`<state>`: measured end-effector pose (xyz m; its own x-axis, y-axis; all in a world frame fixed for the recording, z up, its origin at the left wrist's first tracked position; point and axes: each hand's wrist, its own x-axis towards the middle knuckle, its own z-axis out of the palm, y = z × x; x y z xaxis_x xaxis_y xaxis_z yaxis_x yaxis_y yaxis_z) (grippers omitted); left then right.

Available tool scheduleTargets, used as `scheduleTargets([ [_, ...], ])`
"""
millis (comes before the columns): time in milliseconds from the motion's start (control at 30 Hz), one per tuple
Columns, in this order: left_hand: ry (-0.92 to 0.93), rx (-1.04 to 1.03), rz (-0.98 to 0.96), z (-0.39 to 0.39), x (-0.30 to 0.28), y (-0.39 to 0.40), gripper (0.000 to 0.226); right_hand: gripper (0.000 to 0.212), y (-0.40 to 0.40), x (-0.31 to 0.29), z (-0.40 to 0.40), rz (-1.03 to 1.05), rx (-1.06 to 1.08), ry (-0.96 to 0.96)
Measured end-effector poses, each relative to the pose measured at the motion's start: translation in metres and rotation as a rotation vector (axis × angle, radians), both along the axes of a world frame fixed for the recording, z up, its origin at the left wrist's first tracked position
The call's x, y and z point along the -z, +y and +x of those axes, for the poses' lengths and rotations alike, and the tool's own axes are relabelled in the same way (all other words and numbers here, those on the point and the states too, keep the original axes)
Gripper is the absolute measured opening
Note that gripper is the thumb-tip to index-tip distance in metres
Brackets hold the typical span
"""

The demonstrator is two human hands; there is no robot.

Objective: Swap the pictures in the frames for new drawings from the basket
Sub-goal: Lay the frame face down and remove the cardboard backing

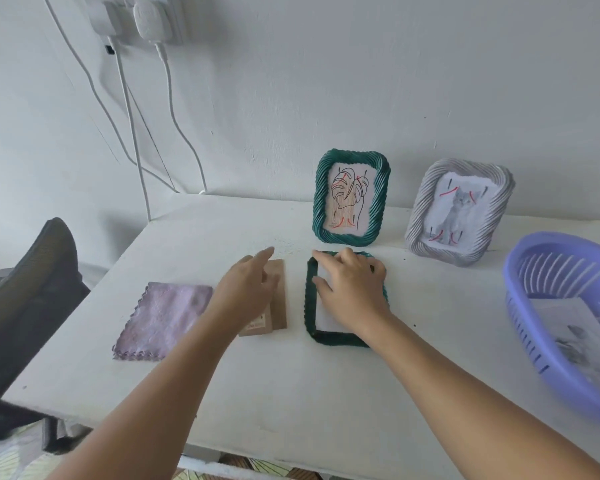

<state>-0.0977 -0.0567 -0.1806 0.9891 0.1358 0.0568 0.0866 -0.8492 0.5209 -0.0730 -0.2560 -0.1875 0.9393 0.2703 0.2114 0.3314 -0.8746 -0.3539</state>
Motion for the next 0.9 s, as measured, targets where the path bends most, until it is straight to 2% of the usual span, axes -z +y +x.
scheduleTargets([
  [233,0.104,0.082,0.031,0.014,0.005,-0.048,0.052,0.044,-0.054,0.008,-0.004,-0.054,0.201,0.062],
  [533,0.109,0.098,-0.042,0.017,0.008,-0.055,0.049,0.042,-0.065,0.014,-0.001,-0.023,0.237,0.089],
  [900,0.137,0.098,-0.044,0.016,0.01,-0.055,0.049,0.047,-0.068,0.011,-0.004,0.231,0.225,0.2],
])
